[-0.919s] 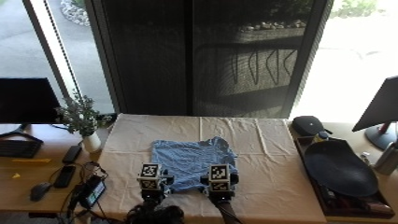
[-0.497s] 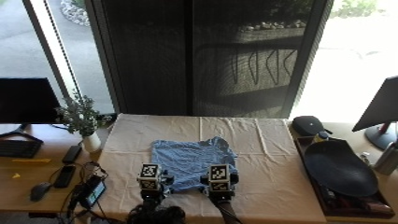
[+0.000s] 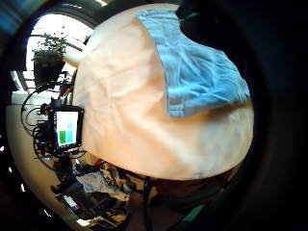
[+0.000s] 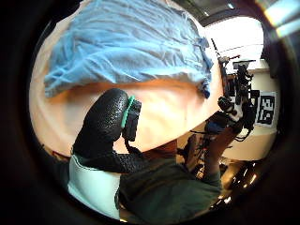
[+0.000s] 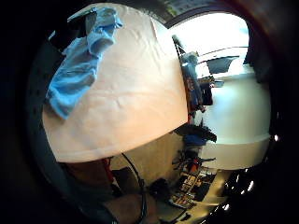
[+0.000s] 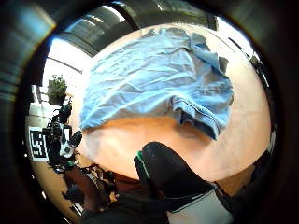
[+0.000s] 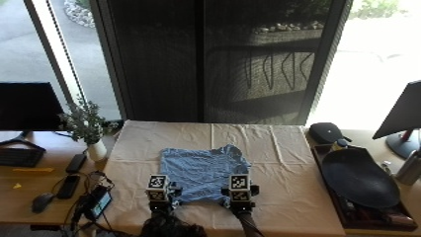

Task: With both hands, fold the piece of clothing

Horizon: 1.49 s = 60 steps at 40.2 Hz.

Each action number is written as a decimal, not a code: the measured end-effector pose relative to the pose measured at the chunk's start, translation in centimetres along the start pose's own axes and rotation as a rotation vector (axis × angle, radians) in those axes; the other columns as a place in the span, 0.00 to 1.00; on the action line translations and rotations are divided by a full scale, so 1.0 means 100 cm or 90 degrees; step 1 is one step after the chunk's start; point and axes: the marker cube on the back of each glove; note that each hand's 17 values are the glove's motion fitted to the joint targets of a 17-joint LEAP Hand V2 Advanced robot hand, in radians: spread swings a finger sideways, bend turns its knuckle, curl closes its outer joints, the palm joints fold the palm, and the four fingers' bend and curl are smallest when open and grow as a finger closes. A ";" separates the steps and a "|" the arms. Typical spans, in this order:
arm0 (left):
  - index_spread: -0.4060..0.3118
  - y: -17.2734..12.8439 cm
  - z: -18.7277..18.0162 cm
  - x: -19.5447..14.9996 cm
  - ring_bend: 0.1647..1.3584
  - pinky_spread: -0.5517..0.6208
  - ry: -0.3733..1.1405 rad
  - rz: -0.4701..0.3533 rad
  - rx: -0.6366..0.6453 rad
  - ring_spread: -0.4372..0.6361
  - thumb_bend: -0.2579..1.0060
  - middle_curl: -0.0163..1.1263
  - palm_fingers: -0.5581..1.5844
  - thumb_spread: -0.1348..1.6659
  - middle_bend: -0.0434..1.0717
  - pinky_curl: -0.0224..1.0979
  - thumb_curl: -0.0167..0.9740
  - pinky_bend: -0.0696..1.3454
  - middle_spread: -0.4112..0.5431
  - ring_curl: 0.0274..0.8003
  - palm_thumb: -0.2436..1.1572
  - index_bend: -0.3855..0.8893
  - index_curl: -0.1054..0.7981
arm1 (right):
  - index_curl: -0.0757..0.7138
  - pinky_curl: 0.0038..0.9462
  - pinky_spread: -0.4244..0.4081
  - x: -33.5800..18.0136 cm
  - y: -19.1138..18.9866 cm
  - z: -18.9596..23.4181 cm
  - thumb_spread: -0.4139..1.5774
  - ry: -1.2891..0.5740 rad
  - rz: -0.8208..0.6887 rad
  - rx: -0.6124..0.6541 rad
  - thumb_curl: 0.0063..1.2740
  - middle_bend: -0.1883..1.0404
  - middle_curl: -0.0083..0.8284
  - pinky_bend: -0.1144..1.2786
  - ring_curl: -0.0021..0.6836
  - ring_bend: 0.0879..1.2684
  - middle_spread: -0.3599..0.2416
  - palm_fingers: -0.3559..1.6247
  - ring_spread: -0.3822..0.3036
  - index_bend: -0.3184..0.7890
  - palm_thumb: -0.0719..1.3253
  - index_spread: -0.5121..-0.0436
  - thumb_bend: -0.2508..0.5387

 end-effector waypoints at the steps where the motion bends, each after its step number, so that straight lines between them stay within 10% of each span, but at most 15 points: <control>1: 0.42 0.004 0.008 0.003 0.44 0.69 0.013 0.001 -0.035 0.52 0.19 0.31 0.39 0.68 0.34 0.24 0.31 0.48 0.39 0.33 0.41 0.38 0.24 | 0.25 0.35 0.62 0.001 -0.003 0.007 0.73 -0.001 -0.001 -0.008 0.20 0.31 0.32 0.63 0.35 0.32 0.51 0.26 0.63 0.38 0.24 0.19 0.29; 17: 0.39 -0.003 0.040 0.000 0.40 0.65 -0.023 0.011 -0.111 0.51 0.20 0.32 0.44 0.69 0.29 0.25 0.34 0.49 0.38 0.33 0.43 0.46 0.34 | 0.26 0.36 0.47 0.000 -0.025 0.056 0.72 0.023 -0.030 -0.048 0.25 0.32 0.36 0.65 0.40 0.38 0.49 0.31 0.51 0.38 0.34 0.21 0.32; 31: 0.24 -0.004 0.029 0.004 0.31 0.50 -0.064 -0.003 0.031 0.25 0.20 0.35 0.68 0.71 0.33 0.21 0.36 0.31 0.18 0.32 0.51 0.56 0.49 | 0.40 0.33 0.23 -0.006 -0.034 0.055 0.78 0.045 -0.036 0.040 0.29 0.32 0.40 0.54 0.44 0.41 0.09 0.64 0.10 0.46 0.51 0.21 0.40; 39: 0.17 0.000 0.013 0.002 0.32 0.40 -0.096 0.015 0.039 0.13 0.20 0.39 0.79 0.70 0.38 0.23 0.38 0.23 0.11 0.38 0.57 0.50 0.52 | 0.48 0.34 0.12 0.000 -0.022 0.028 0.78 0.082 -0.046 0.091 0.31 0.34 0.45 0.49 0.47 0.37 0.06 0.80 0.03 0.46 0.59 0.27 0.41; 53: 0.13 0.042 -0.053 -0.007 0.30 0.33 -0.119 0.113 -0.234 0.08 0.19 0.42 0.82 0.69 0.40 0.26 0.37 0.17 0.06 0.43 0.60 0.46 0.57 | 0.54 0.37 0.05 0.018 0.011 -0.056 0.74 0.059 -0.264 -0.183 0.33 0.41 0.51 0.47 0.55 0.44 0.07 0.86 0.04 0.44 0.66 0.32 0.35; 60: 0.12 0.013 -0.099 -0.015 0.27 0.33 -0.106 0.073 -0.152 0.08 0.19 0.43 0.81 0.70 0.42 0.26 0.36 0.16 0.06 0.44 0.60 0.46 0.59 | 0.54 0.38 0.03 0.027 -0.039 -0.107 0.74 -0.002 -0.188 -0.077 0.33 0.46 0.54 0.47 0.57 0.46 0.09 0.87 0.05 0.42 0.67 0.33 0.31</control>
